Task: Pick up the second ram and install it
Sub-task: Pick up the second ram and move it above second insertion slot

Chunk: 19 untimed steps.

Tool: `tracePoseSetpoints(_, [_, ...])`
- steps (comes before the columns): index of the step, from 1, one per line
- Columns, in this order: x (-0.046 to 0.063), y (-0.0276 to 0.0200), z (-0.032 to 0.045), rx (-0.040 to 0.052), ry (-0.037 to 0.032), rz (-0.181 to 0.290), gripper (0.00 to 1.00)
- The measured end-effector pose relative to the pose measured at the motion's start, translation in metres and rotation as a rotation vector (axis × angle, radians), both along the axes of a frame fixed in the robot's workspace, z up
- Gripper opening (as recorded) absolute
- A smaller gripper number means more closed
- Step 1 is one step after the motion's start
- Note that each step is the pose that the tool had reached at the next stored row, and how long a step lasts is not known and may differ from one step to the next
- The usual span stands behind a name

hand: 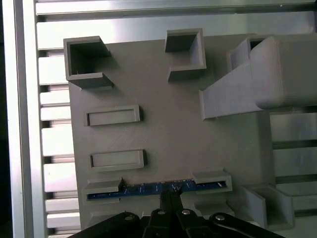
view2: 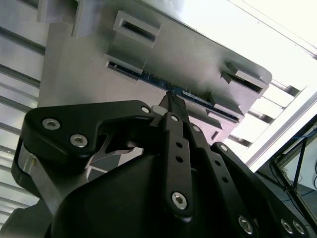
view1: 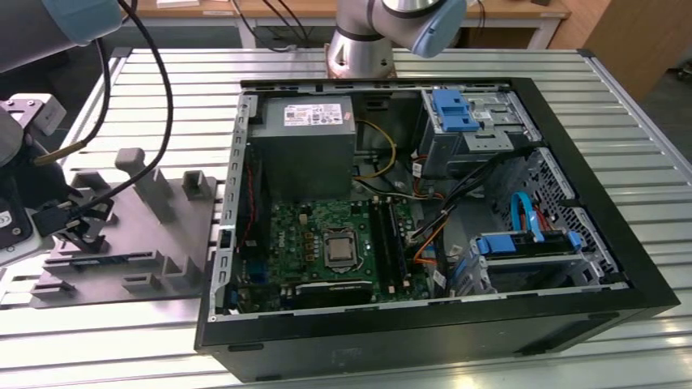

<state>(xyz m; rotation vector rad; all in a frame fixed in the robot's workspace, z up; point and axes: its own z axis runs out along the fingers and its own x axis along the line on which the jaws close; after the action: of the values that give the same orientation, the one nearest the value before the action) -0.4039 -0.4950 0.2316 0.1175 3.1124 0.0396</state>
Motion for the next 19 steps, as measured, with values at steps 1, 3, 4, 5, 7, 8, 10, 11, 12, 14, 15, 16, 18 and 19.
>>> tracePoseSetpoints(1, [0.0000, 0.0000, 0.0000, -0.0001, 0.0001, 0.000, 0.10])
tracePoseSetpoints(3, [0.0000, 0.0000, 0.0000, -0.0002, 0.0001, 0.000, 0.10])
tracePoseSetpoints(4, [0.0000, 0.0000, 0.0000, -0.0002, 0.0000, 0.001, 0.10])
tracePoseSetpoints(5, [0.0000, 0.0000, 0.0000, -0.0002, 0.0000, 0.002, 0.10])
tracePoseSetpoints(7, [0.0000, 0.0000, 0.0000, -0.0002, 0.0000, 0.008, 0.10])
tracePoseSetpoints(8, [0.0000, 0.0000, 0.0000, -0.0002, 0.0000, 0.014, 0.10])
tracePoseSetpoints(10, [-0.0001, 0.0001, 0.0000, -0.0002, 0.0000, 0.027, 0.10])
tracePoseSetpoints(11, [-0.0001, 0.0001, 0.0001, -0.0002, 0.0001, 0.035, 0.10])
tracePoseSetpoints(12, [-0.0002, 0.0000, 0.0001, -0.0003, 0.0001, 0.043, 0.10])
tracePoseSetpoints(14, [-0.0002, 0.0000, 0.0000, -0.0002, 0.0000, 0.061, 0.10])
tracePoseSetpoints(15, [-0.0002, 0.0000, 0.0000, -0.0001, 0.0000, 0.072, 0.10])
tracePoseSetpoints(16, [-0.0003, 0.0000, 0.0000, -0.0002, 0.0000, 0.085, 0.10])
tracePoseSetpoints(18, [-0.0003, 0.0000, 0.0000, -0.0002, 0.0000, 0.107, 0.10])
tracePoseSetpoints(19, [-0.0003, 0.0000, 0.0000, -0.0002, 0.0000, 0.117, 0.10])
